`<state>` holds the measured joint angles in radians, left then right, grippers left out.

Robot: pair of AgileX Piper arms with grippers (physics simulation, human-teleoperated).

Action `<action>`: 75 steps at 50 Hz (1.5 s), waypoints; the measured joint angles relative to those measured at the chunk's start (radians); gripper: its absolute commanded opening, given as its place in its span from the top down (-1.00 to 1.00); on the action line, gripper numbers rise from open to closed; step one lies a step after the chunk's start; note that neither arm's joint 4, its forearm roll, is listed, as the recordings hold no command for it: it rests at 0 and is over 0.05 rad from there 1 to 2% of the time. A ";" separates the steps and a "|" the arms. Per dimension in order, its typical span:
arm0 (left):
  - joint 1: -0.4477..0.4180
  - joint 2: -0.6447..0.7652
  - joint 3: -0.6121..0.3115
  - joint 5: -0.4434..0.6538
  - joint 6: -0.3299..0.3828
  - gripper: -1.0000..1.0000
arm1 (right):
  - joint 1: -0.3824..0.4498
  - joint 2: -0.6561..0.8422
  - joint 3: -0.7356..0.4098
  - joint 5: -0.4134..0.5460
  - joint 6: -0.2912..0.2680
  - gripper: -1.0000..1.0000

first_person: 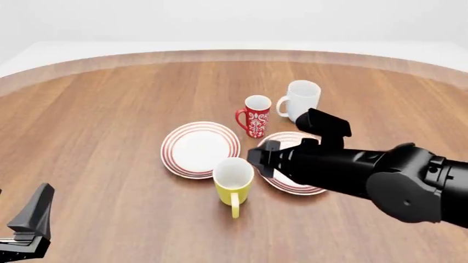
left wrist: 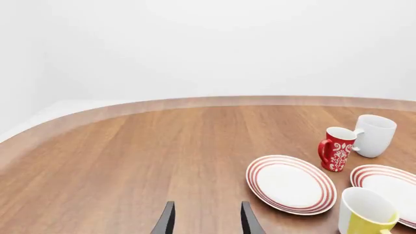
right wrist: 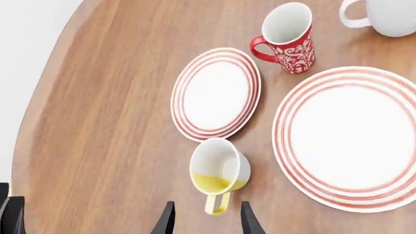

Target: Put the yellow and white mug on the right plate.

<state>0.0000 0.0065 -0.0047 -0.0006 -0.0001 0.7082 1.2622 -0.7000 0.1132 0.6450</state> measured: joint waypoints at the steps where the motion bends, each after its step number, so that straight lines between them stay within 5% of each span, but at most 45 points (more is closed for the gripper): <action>1: 0.000 0.000 0.000 0.000 0.000 -1.00 | -0.001 0.001 0.003 -0.004 0.001 -1.00; 35: 0.000 0.000 0.000 0.000 0.000 -1.00 | 0.042 0.098 0.101 -0.188 0.093 -1.00; 75: 0.000 0.000 0.000 0.000 0.000 -1.00 | 0.074 0.206 0.102 -0.286 0.124 -1.00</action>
<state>0.0000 0.0065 -0.0047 -0.0006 0.0001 0.7817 1.4678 -0.5980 -0.1730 0.7688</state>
